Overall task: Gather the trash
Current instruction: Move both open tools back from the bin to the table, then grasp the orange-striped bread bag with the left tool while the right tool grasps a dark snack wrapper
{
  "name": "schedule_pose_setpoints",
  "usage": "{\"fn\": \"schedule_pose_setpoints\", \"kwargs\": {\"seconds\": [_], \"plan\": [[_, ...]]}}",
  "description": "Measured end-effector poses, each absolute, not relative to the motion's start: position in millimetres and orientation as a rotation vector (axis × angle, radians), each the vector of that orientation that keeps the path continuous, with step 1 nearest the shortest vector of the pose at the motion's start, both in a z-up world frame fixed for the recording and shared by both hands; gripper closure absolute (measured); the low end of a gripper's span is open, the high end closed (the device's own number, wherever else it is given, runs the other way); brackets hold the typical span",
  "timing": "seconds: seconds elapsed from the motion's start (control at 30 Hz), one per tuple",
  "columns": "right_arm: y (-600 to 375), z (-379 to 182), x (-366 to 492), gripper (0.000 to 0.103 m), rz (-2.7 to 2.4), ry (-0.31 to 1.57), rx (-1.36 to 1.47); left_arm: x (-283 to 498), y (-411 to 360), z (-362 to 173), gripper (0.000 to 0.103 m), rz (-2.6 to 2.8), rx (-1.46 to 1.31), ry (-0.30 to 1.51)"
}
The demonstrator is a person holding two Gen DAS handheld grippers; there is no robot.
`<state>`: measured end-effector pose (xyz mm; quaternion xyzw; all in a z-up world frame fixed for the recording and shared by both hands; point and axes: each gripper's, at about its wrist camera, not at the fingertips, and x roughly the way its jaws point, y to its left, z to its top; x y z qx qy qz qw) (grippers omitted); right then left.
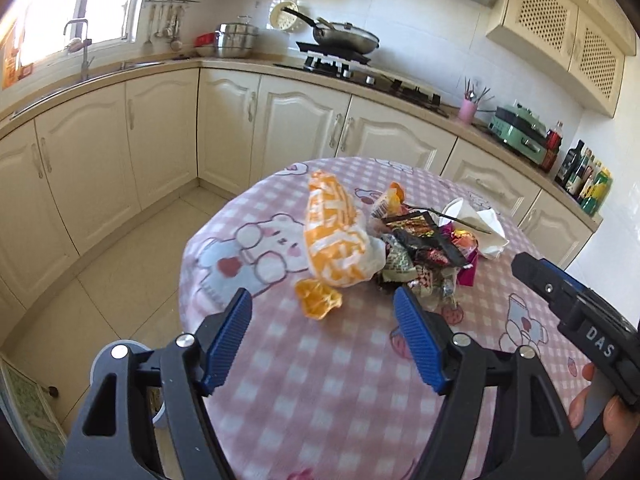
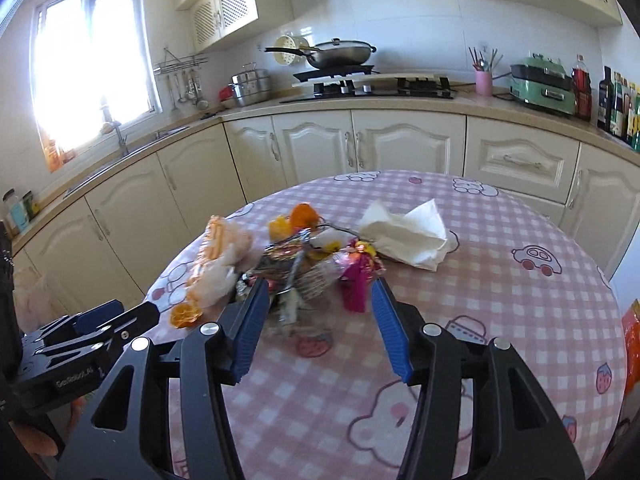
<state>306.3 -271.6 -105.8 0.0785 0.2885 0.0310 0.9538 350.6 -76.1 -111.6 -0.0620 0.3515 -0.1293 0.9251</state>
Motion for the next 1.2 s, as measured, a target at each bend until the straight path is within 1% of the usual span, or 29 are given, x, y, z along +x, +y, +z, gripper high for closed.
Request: {"fn": "schedule_pose_setpoints", "kwargs": {"seconds": [0.17,0.3,0.33,0.37,0.43,0.47,0.53,0.63,0.87,1.07,1.13,1.17,1.2], "plan": [[-288.2,-111.3,318.3,0.05,0.066,0.611,0.177,385.8,-90.8,-122.8,0.031,-0.245,-0.12,0.777],[-289.8,-112.3,323.9,0.049,0.078,0.614,0.176,410.9,-90.6,-132.7,0.032,-0.245,-0.172,0.822],[-289.3,-112.7,325.3,0.049,0.084,0.616,0.175,414.6,-92.6,-133.6,0.033,-0.242,-0.171,0.827],[-287.6,-112.4,326.4,0.049,0.088,0.62,0.171,416.6,-93.9,-135.2,0.037,-0.241,-0.167,0.829],[-284.7,-110.7,330.5,0.049,0.095,0.622,0.163,423.1,-95.1,-140.4,0.062,-0.255,-0.171,0.859],[-282.0,-109.8,331.8,0.049,0.099,0.623,0.158,425.5,-94.2,-142.0,0.064,-0.257,-0.182,0.867],[-277.0,-107.3,336.0,0.049,0.113,0.626,0.148,425.9,-92.4,-142.8,0.076,-0.258,-0.194,0.856],[-266.8,-104.3,341.5,0.049,0.141,0.639,0.135,417.6,-88.9,-138.8,0.083,-0.279,-0.223,0.812],[-243.0,-103.2,371.6,0.049,0.208,0.723,0.117,389.2,-70.3,-112.4,0.085,-0.277,-0.248,0.688],[-221.8,-119.0,396.7,0.049,0.22,0.802,0.046,376.9,-50.7,-102.9,0.085,-0.261,-0.239,0.669],[-219.7,-126.0,398.4,0.064,0.196,0.821,0.021,374.7,-43.8,-102.9,0.085,-0.258,-0.248,0.668],[-220.5,-127.2,396.9,0.067,0.192,0.82,0.021,373.4,-41.2,-103.3,0.085,-0.262,-0.255,0.669],[-222.1,-127.2,395.5,0.073,0.198,0.823,0.032,372.4,-40.0,-103.5,0.085,-0.265,-0.257,0.67]]}}
